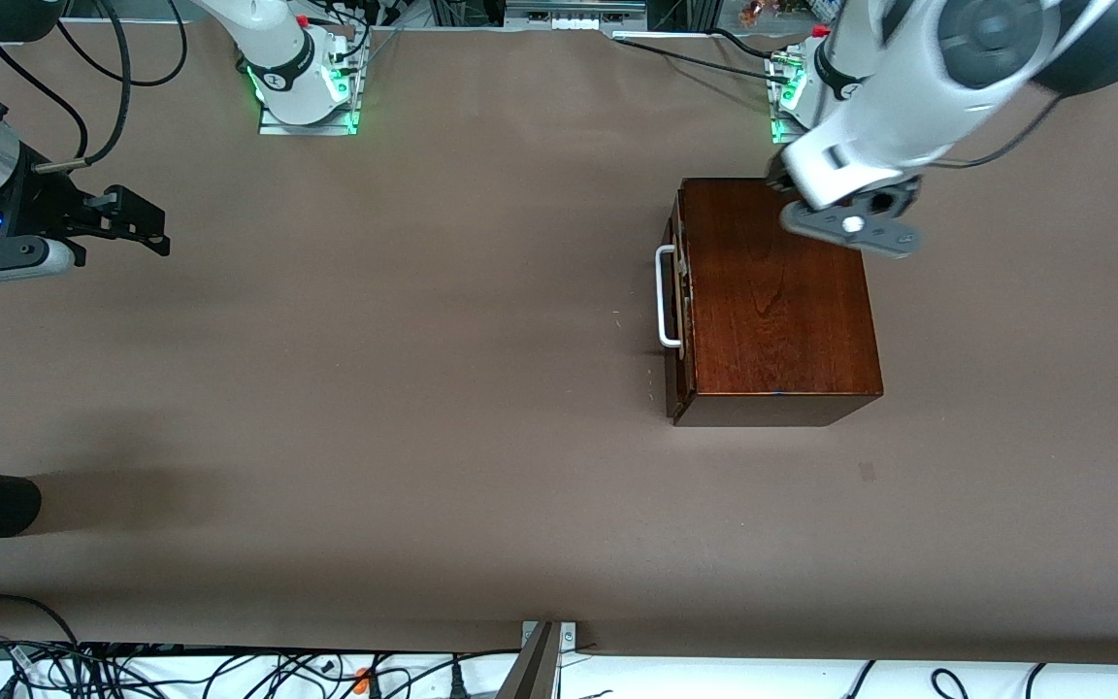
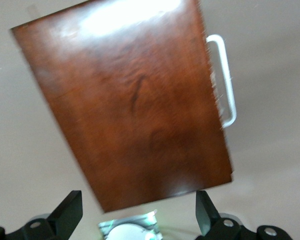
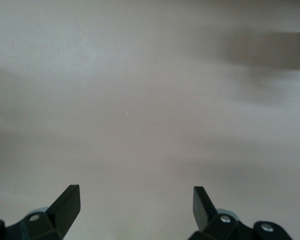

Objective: Open drawer, take yellow block, close drawer

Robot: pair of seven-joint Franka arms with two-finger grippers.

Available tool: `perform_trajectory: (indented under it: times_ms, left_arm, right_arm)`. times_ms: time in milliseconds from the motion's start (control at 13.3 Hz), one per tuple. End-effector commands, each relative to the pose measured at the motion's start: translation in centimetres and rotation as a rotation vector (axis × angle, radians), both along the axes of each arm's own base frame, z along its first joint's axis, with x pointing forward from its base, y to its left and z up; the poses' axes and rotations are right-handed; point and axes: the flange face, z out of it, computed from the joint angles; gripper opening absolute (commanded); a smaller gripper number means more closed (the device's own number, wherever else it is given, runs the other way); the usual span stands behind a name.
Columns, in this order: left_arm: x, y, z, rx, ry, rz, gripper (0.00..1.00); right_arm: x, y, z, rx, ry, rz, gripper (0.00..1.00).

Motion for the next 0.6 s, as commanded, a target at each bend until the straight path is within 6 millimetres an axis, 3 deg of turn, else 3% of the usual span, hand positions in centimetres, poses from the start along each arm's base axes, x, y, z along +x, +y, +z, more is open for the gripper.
perform_trajectory:
  times_ms: [0,301,527]
  left_arm:
    - [1.5,-4.7,-3.8,-0.029,-0.01,0.069,1.0]
    - [1.2,-10.7,-8.7,-0.043,-0.025,0.141,1.0]
    - [-0.2,-15.3,-12.2,0.031,-0.109,0.109,1.0]
  right_arm:
    - [-0.1,-0.2,0.2,-0.001,0.005,-0.005,1.0]
    - [-0.1,-0.2,0.2,-0.001,0.005,-0.005,1.0]
    - [-0.1,-0.2,0.2,-0.001,0.005,-0.005,1.0]
